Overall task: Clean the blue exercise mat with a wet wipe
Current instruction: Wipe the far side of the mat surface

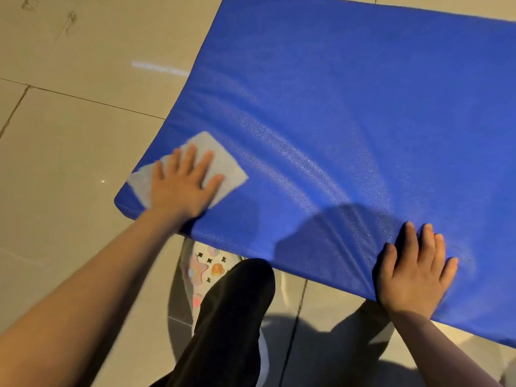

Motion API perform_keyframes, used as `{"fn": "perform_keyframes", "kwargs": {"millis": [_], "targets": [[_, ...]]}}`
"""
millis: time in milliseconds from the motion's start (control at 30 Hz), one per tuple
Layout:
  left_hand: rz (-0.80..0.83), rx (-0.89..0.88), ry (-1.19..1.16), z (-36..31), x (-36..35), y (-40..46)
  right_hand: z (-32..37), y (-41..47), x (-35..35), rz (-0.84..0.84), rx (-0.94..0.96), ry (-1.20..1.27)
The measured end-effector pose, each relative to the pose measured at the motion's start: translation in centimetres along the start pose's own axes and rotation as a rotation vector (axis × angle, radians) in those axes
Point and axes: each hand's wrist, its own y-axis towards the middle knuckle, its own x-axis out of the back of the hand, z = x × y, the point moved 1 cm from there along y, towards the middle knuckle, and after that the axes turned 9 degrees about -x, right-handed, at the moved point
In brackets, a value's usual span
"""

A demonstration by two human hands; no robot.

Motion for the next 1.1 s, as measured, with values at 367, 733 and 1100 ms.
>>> {"fn": "perform_keyframes", "kwargs": {"millis": [367, 733, 1100], "targets": [[0.024, 0.041, 0.041, -2.3, -0.7, -3.3, 0.5, 1.0, 2.1, 0.261, 0.025, -0.095], [0.232, -0.115, 0.078, -3.6, 1.3, -8.6, -0.2, -1.0, 8.1, 0.966, 0.082, -0.325], [0.191, -0.085, 0.007, -3.7, -1.4, -6.9, 2.1, 0.0, 6.6, 0.524, 0.027, -0.254]]}}
